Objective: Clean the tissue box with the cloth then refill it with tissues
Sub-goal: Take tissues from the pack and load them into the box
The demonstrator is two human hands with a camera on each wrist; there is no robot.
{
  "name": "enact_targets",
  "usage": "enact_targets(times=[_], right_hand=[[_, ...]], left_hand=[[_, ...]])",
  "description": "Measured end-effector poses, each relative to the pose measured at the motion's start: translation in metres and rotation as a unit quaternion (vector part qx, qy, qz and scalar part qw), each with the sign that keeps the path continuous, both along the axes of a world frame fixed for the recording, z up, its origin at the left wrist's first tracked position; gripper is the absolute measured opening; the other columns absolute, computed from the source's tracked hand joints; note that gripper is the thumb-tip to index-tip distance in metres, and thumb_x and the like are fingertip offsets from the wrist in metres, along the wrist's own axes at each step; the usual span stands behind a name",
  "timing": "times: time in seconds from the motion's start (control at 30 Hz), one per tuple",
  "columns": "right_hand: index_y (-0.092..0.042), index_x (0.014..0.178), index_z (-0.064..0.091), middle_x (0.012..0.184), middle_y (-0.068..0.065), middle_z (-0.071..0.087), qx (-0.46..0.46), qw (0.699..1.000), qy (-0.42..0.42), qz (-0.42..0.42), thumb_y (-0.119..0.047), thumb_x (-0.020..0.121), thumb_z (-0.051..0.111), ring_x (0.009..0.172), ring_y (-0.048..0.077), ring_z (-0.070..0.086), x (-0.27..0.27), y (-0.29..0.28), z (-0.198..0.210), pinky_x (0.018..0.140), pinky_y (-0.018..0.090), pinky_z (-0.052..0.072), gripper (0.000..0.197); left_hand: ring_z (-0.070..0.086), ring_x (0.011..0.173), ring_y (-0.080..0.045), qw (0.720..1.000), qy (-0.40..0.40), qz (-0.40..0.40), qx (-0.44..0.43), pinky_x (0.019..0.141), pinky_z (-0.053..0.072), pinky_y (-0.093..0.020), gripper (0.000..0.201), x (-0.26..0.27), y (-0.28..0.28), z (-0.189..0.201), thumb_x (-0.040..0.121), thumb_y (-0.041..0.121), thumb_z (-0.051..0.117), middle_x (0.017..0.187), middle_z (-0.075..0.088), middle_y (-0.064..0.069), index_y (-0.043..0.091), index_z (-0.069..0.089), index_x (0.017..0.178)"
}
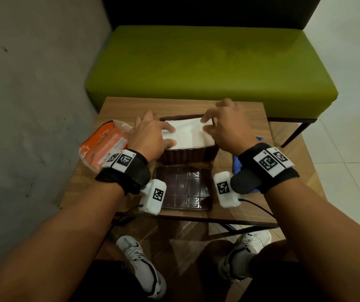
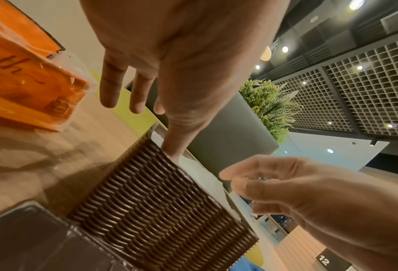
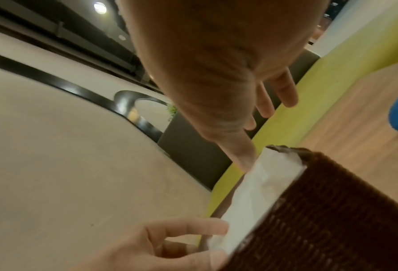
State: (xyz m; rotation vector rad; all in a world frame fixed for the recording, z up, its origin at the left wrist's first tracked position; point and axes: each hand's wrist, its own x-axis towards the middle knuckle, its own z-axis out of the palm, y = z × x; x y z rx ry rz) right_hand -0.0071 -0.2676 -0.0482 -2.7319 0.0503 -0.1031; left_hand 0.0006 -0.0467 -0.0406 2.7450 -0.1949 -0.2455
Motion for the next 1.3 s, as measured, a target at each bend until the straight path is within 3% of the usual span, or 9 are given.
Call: enact_targets(times=[0.13,0.27,0.37,0.47,0.7,0.97,1.1,1.2,1.3], right_hand=[[-0.039,0.126,0.074,0.158,0.014,0.049,-0.044,0.991,0.123,0.017,-0.038,0.084,0.084,0.148,0.038,0.037,0.005,0.001,-0.006,0.117,0.054,0.036,0.043],[-0.042,0.136,0.067,0.163,0.013,0.044,-0.063,0.987,0.144,0.016,-0.045,0.079,0.088,0.151,0.038,0.033,0.011,-0.002,-0.013,0.118,0.057,0.036,0.061],[-0.043,0.135,0.066,0.153,0.011,0.055,-0.096,0.983,0.153,0.028,-0.054,0.074,0.088,0.147,0.036,0.04,0.018,-0.001,-0.018,0.114,0.059,0.038,0.066],[-0.039,0.132,0.07,0.131,0.009,0.063,-0.098,0.982,0.161,0.028,-0.055,0.076,0.087,0.13,0.038,0.051,0.021,0.001,-0.021,0.111,0.056,0.043,0.061],[-0.023,0.127,0.074,0.128,0.013,0.067,-0.089,0.977,0.193,0.005,-0.052,0.082,0.082,0.124,0.038,0.056,0.035,0.004,-0.029,0.108,0.055,0.047,0.055],[-0.021,0.12,0.078,0.125,0.009,0.073,-0.054,0.971,0.231,0.008,-0.047,0.079,0.089,0.117,0.033,0.064,0.033,0.006,-0.014,0.102,0.049,0.054,0.05],[-0.021,0.143,0.065,0.141,0.008,0.063,-0.05,0.972,0.22,0.065,-0.038,0.092,0.079,0.127,0.032,0.059,0.021,0.0,-0.004,0.106,0.039,0.047,0.056],[-0.019,0.143,0.064,0.133,0.013,0.054,-0.008,0.981,0.184,0.059,-0.029,0.097,0.075,0.125,0.037,0.058,0.011,-0.005,0.0,0.098,0.037,0.044,0.049],[-0.019,0.14,0.068,0.148,0.017,0.053,0.004,0.997,0.066,0.032,-0.021,0.1,0.069,0.128,0.037,0.057,0.002,-0.005,0.006,0.101,0.036,0.044,0.039]], left_hand=[[0.023,0.156,-0.041,0.997,0.05,-0.008,0.067,0.126,0.024,-0.059,0.06,0.006,0.0,-0.001,0.088,0.05,0.082,0.174,0.024,-0.003,0.042,0.063,0.144],[0.016,0.16,-0.043,0.989,0.082,-0.02,0.118,0.125,0.018,-0.064,0.071,0.013,0.002,0.003,0.087,0.056,0.079,0.178,0.014,-0.004,0.045,0.054,0.152],[0.029,0.155,-0.041,0.988,0.083,-0.037,0.125,0.122,0.028,-0.059,0.068,0.022,0.002,0.003,0.088,0.058,0.078,0.172,0.032,-0.006,0.043,0.056,0.151],[0.047,0.143,-0.036,0.988,0.082,-0.042,0.124,0.114,0.044,-0.052,0.068,0.03,0.0,-0.007,0.086,0.057,0.081,0.157,0.055,-0.004,0.04,0.06,0.148],[0.058,0.13,-0.033,0.991,0.096,-0.027,0.085,0.105,0.053,-0.049,0.066,0.043,0.001,-0.017,0.075,0.052,0.093,0.137,0.07,0.0,0.038,0.071,0.136],[0.062,0.131,-0.03,0.993,0.1,-0.025,0.054,0.108,0.052,-0.044,0.065,0.041,0.0,-0.017,0.079,0.042,0.093,0.144,0.068,-0.002,0.028,0.071,0.139],[0.065,0.123,-0.029,0.993,0.106,-0.029,0.03,0.102,0.051,-0.038,0.065,0.038,0.004,-0.013,0.082,0.043,0.09,0.135,0.071,-0.004,0.028,0.068,0.142],[0.065,0.105,-0.024,0.993,0.112,-0.024,0.002,0.091,0.05,-0.035,0.064,0.037,0.012,-0.011,0.084,0.042,0.089,0.12,0.071,-0.001,0.028,0.067,0.142],[0.058,0.121,-0.027,0.999,0.023,-0.011,-0.022,0.1,0.048,-0.039,0.05,0.034,0.017,-0.01,0.087,0.034,0.087,0.134,0.063,-0.007,0.026,0.072,0.135]])
